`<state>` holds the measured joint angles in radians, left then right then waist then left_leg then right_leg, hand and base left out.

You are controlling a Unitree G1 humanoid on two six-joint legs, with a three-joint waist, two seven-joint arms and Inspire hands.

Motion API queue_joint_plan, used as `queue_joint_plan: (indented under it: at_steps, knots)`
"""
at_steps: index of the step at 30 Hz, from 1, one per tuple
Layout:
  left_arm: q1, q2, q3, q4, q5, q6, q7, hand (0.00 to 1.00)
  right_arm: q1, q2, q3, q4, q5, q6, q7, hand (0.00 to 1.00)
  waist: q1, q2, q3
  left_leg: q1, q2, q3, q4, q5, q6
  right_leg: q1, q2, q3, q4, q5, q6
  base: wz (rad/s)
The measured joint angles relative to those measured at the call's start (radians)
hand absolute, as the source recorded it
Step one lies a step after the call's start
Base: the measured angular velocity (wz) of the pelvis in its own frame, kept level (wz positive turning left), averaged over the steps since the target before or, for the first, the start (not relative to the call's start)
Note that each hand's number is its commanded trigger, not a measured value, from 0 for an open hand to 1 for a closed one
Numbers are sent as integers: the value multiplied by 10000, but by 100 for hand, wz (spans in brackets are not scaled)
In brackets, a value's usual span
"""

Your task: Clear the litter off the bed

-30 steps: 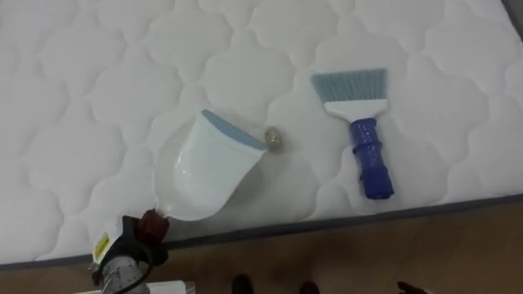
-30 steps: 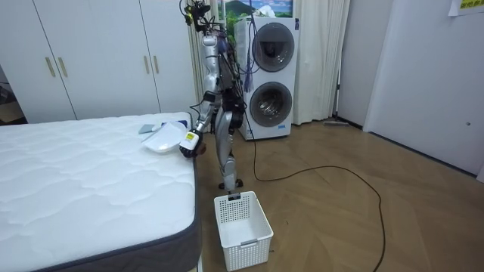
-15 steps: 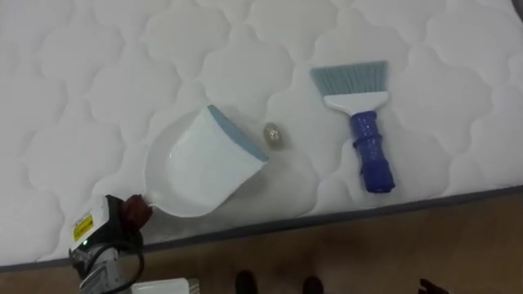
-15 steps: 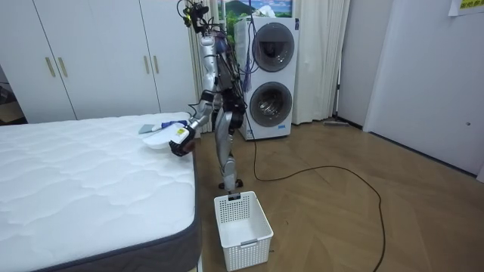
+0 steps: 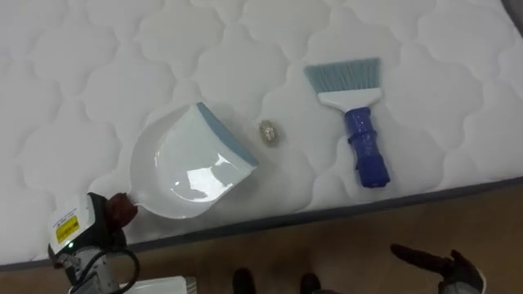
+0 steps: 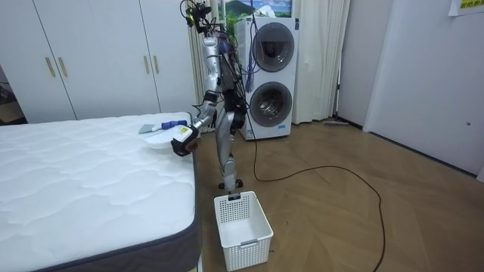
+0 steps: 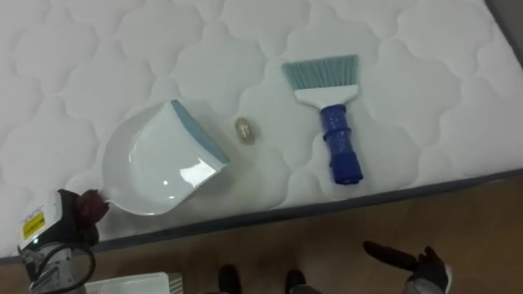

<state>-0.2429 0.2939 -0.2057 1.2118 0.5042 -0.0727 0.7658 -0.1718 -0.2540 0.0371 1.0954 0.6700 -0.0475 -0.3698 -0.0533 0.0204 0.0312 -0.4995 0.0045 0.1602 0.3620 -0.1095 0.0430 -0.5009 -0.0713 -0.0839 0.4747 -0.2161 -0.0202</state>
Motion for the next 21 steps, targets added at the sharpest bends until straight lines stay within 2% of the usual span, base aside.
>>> queue_joint_plan:
  at_steps: [4,11,15,21]
  knots:
    - [-19,3,-176,52,8,-12,351,100,-51,-2,-46,-732,-790,-66,-863,0,-17,-17,8,-118,1,-3,161,-17,27,-79,-57,-54,117,-1,1,1]
    - [-60,17,-264,145,0,108,390,100,-246,-17,-93,-2202,-2222,-250,-2413,0,44,-71,10,-140,-21,34,185,-38,60,-190,-102,8,260,-9,15,-1]
    - [-73,17,-326,170,132,419,390,100,-510,-15,49,-2777,-3163,-236,-3024,0,70,-138,47,-163,-18,42,184,-41,62,-249,-108,10,285,-12,12,-1]
    - [-324,45,-338,307,448,816,390,100,-746,2,206,-3842,-4830,-196,-3679,0,55,-149,54,-162,-23,104,185,-54,82,-273,-129,27,319,-18,22,-1]
